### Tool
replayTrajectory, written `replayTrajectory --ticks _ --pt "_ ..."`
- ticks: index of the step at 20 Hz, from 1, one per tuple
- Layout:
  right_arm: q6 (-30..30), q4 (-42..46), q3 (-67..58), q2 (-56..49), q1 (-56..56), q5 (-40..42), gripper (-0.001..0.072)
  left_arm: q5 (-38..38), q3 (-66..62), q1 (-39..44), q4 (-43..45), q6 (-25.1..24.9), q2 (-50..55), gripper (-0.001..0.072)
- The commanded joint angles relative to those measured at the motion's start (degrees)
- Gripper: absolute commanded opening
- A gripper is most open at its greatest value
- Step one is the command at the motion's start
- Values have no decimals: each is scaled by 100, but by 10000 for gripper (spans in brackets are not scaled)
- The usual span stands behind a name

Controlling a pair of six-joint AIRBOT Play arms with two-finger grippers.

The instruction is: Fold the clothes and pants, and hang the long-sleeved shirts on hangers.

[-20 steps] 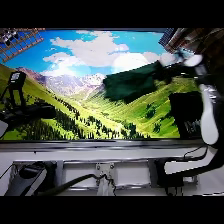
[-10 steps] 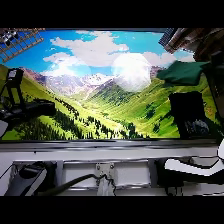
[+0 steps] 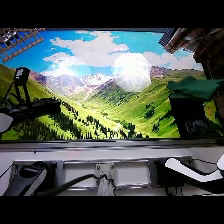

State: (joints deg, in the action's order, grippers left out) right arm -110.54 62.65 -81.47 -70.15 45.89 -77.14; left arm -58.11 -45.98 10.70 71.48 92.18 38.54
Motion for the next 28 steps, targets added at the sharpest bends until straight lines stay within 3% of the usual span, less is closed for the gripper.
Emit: replayTrajectory --ticks 1,4,7,14,15,17,18,19,21,22,23,25,28 --pt "216 575 575 599 592 -393 27 7 0 2 -87 -114 33 23" --pt "278 651 1572 1047 931 -358 27 -15 0 2 -133 -114 31 23" --pt "232 1674 2527 1351 931 -160 28 -63 0 4 -227 -111 28 23" --pt "428 2653 3471 1204 1014 -20 67 -116 0 2 -315 -310 28 23" --pt "527 2708 3469 1204 1014 -20 112 -116 0 2 -319 -308 28 23" --pt "623 2677 3416 1207 1014 -153 658 -118 0 2 -319 -306 28 23" --pt "619 2616 3279 1231 1012 -151 681 -114 0 2 -319 -306 31 23" --pt "619 2428 3112 1270 1012 -59 625 -92 0 2 -319 -306 33 23" --pt "660 1606 2605 1305 997 317 586 28 0 2 -313 -321 35 25" --pt "791 914 2343 1300 905 662 562 162 0 4 -323 -485 35 71" --pt "1134 107 2118 1300 710 1029 562 313 -11 4 -343 -660 37 143" --pt "1956 -1211 1773 1285 -31 1620 562 503 -184 7 -354 -850 221 143" --pt "3047 -1510 1381 1147 -1829 1937 566 302 -999 195 -356 -1303 1014 143"
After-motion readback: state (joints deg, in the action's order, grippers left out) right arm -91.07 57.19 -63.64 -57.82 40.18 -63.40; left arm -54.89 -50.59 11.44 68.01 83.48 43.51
